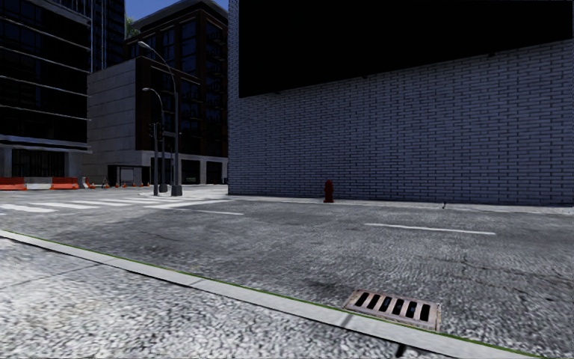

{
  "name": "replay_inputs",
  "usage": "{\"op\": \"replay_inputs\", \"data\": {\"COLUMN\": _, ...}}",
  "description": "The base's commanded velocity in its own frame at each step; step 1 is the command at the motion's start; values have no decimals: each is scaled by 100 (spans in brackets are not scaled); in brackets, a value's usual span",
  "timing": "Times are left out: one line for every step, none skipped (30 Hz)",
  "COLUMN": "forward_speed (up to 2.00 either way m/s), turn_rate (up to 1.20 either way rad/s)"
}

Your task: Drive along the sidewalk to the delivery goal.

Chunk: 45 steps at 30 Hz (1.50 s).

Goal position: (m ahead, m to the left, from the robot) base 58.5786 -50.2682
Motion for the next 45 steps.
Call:
{"op": "replay_inputs", "data": {"forward_speed": 0, "turn_rate": 91}}
{"op": "replay_inputs", "data": {"forward_speed": 0, "turn_rate": 91}}
{"op": "replay_inputs", "data": {"forward_speed": 0, "turn_rate": 91}}
{"op": "replay_inputs", "data": {"forward_speed": 0, "turn_rate": 91}}
{"op": "replay_inputs", "data": {"forward_speed": 0, "turn_rate": 91}}
{"op": "replay_inputs", "data": {"forward_speed": 0, "turn_rate": 91}}
{"op": "replay_inputs", "data": {"forward_speed": 0, "turn_rate": 91}}
{"op": "replay_inputs", "data": {"forward_speed": 0, "turn_rate": 91}}
{"op": "replay_inputs", "data": {"forward_speed": 0, "turn_rate": 91}}
{"op": "replay_inputs", "data": {"forward_speed": 0, "turn_rate": 91}}
{"op": "replay_inputs", "data": {"forward_speed": 0, "turn_rate": 91}}
{"op": "replay_inputs", "data": {"forward_speed": 0, "turn_rate": 91}}
{"op": "replay_inputs", "data": {"forward_speed": 0, "turn_rate": 91}}
{"op": "replay_inputs", "data": {"forward_speed": 0, "turn_rate": 91}}
{"op": "replay_inputs", "data": {"forward_speed": 0, "turn_rate": 91}}
{"op": "replay_inputs", "data": {"forward_speed": 0, "turn_rate": 91}}
{"op": "replay_inputs", "data": {"forward_speed": 0, "turn_rate": 91}}
{"op": "replay_inputs", "data": {"forward_speed": 0, "turn_rate": 91}}
{"op": "replay_inputs", "data": {"forward_speed": 0, "turn_rate": 91}}
{"op": "replay_inputs", "data": {"forward_speed": 0, "turn_rate": 91}}
{"op": "replay_inputs", "data": {"forward_speed": 0, "turn_rate": 91}}
{"op": "replay_inputs", "data": {"forward_speed": 0, "turn_rate": 91}}
{"op": "replay_inputs", "data": {"forward_speed": 0, "turn_rate": 91}}
{"op": "replay_inputs", "data": {"forward_speed": 0, "turn_rate": 91}}
{"op": "replay_inputs", "data": {"forward_speed": 0, "turn_rate": 91}}
{"op": "replay_inputs", "data": {"forward_speed": 0, "turn_rate": 91}}
{"op": "replay_inputs", "data": {"forward_speed": 0, "turn_rate": 91}}
{"op": "replay_inputs", "data": {"forward_speed": 0, "turn_rate": 91}}
{"op": "replay_inputs", "data": {"forward_speed": 0, "turn_rate": 91}}
{"op": "replay_inputs", "data": {"forward_speed": 0, "turn_rate": 91}}
{"op": "replay_inputs", "data": {"forward_speed": 0, "turn_rate": 91}}
{"op": "replay_inputs", "data": {"forward_speed": 0, "turn_rate": 91}}
{"op": "replay_inputs", "data": {"forward_speed": 0, "turn_rate": 91}}
{"op": "replay_inputs", "data": {"forward_speed": 0, "turn_rate": 91}}
{"op": "replay_inputs", "data": {"forward_speed": 0, "turn_rate": 91}}
{"op": "replay_inputs", "data": {"forward_speed": 0, "turn_rate": 91}}
{"op": "replay_inputs", "data": {"forward_speed": 0, "turn_rate": 0}}
{"op": "replay_inputs", "data": {"forward_speed": 0, "turn_rate": 0}}
{"op": "replay_inputs", "data": {"forward_speed": 0, "turn_rate": 0}}
{"op": "replay_inputs", "data": {"forward_speed": 0, "turn_rate": 0}}
{"op": "replay_inputs", "data": {"forward_speed": 0, "turn_rate": 0}}
{"op": "replay_inputs", "data": {"forward_speed": 0, "turn_rate": 0}}
{"op": "replay_inputs", "data": {"forward_speed": 0, "turn_rate": 0}}
{"op": "replay_inputs", "data": {"forward_speed": 75, "turn_rate": 0}}
{"op": "replay_inputs", "data": {"forward_speed": 99, "turn_rate": 0}}
